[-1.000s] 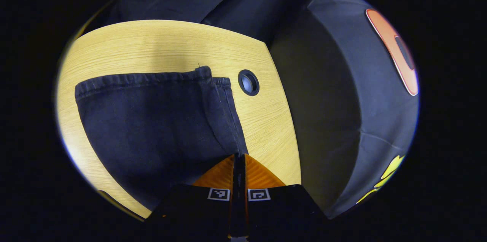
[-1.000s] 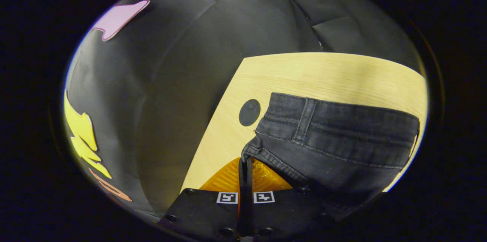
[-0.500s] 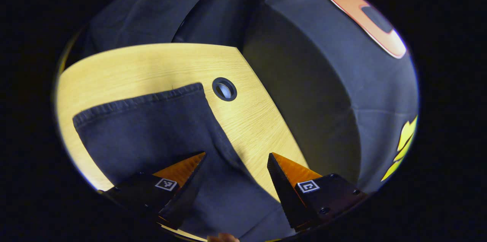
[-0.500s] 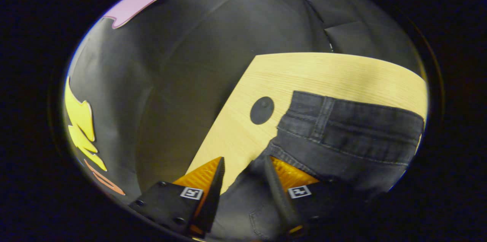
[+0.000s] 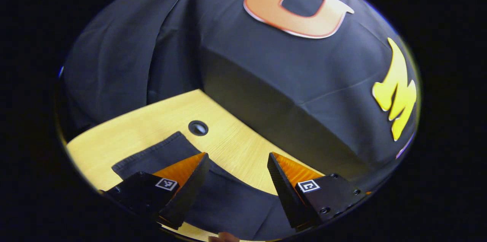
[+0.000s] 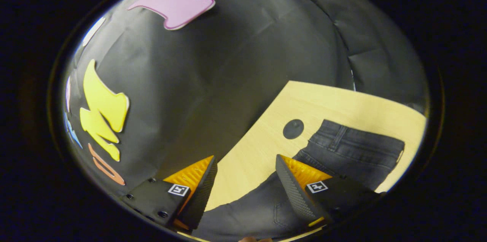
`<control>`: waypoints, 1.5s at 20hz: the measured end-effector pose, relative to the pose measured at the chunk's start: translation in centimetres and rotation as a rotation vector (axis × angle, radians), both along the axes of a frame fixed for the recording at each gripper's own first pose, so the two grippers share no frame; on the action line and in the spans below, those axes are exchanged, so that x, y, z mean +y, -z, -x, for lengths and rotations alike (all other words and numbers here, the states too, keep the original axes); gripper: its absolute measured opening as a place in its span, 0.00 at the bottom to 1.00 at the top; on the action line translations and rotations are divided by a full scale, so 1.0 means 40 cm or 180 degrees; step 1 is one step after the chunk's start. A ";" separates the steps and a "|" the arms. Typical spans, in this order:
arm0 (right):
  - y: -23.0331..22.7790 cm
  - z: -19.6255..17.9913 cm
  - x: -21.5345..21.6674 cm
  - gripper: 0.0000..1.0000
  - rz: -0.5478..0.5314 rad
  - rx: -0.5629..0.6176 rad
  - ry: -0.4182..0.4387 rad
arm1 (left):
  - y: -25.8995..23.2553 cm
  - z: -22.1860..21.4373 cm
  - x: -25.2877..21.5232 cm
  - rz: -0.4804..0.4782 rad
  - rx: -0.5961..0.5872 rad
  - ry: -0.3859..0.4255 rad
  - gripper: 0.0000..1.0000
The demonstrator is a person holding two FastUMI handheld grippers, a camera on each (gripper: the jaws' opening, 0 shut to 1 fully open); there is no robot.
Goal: Grasp the waist and the cuffs of the jeans and fold them to make the two legs overlap; first hold the waist and fold one-third of the jeans toward the cuffs, then hold the cuffs and fold the remaining one-third in the same direction to finish folding.
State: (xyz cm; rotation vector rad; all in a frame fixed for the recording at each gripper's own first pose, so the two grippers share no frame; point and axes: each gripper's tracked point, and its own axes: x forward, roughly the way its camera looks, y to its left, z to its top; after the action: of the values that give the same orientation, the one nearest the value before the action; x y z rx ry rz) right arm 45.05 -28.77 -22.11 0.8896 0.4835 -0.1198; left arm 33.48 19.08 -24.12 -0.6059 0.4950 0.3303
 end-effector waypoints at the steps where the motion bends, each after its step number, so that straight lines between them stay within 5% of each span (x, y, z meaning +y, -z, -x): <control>1: -0.028 0.018 -0.004 0.95 0.0086 -0.0051 -0.0016 | -0.010 0.003 -0.006 -0.0083 -0.0069 0.0063 0.99; 7: -0.128 0.218 -0.025 0.96 0.0911 -0.0242 -0.0154 | -0.162 0.111 -0.104 -0.0640 -0.0528 0.0362 0.98; 9: -0.118 0.280 -0.052 0.87 0.1051 -0.0237 -0.0120 | -0.227 0.178 -0.143 -0.0748 -0.0665 0.0409 0.98; 10: -0.100 0.322 -0.078 0.96 0.1044 -0.0228 -0.0040 | -0.257 0.230 -0.162 -0.0855 -0.0732 0.0422 0.98; 15: 0.087 0.404 -0.136 0.92 0.0438 0.0206 0.0249 | -0.350 0.418 -0.282 -0.1076 -0.0965 0.0582 0.98; 22: 0.233 0.374 -0.172 0.98 -0.0532 0.0448 0.0689 | -0.351 0.551 -0.416 -0.1283 -0.0981 0.0836 0.98; 27: 0.239 0.323 -0.175 0.98 -0.0692 0.0368 0.0704 | -0.347 0.567 -0.424 -0.1263 -0.0862 0.0821 0.98; 30: 0.252 0.298 -0.176 0.87 -0.0728 0.0399 0.0726 | -0.369 0.570 -0.411 -0.1283 -0.0852 0.0710 0.98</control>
State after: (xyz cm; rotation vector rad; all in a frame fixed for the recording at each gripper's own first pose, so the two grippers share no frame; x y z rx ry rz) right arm 33.15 -35.81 -32.20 1.1653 0.5181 -0.3353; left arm 10.67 2.65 -9.38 -0.1944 0.2242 0.1266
